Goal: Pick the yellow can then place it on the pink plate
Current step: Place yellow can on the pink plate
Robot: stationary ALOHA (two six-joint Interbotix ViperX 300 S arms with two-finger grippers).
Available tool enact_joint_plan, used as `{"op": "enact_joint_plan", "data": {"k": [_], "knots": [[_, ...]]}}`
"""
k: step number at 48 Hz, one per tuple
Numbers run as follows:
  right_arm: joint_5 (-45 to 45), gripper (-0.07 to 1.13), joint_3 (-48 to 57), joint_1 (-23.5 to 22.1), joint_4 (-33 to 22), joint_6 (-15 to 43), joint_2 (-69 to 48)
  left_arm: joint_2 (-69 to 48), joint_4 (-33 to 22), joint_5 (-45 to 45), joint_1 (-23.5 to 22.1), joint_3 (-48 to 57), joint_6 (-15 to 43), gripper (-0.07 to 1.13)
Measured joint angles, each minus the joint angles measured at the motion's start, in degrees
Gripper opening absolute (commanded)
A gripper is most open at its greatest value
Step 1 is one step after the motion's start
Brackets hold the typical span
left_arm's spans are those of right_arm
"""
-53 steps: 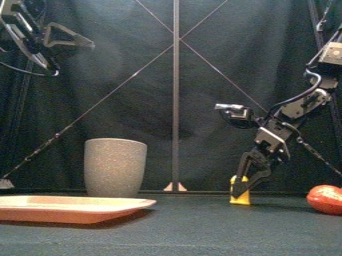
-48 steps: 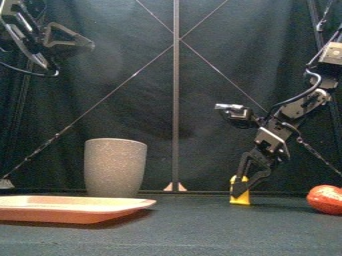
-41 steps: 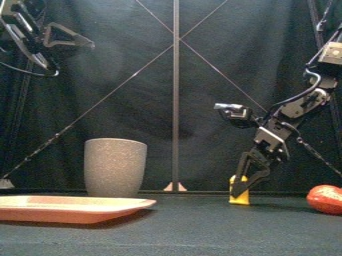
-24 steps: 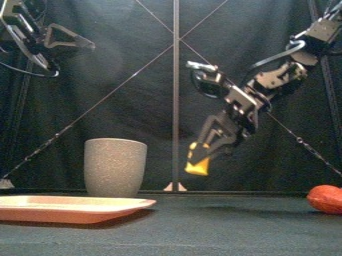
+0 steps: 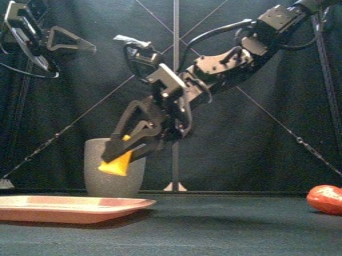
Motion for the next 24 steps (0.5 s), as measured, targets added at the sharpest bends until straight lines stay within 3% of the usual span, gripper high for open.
{"op": "enact_joint_plan", "data": {"k": [18,24], "knots": [[7.91,0.58,-12.04,0.35,0.0,0.18,8.79,0.0,0.0,-0.18,0.0,1.14,-0.09,-0.02],[9.4,0.64,-13.45,0.62,-0.18,0.0,9.58,0.09,0.0,-0.18,0.0,1.23,0.0,-0.02]]}}
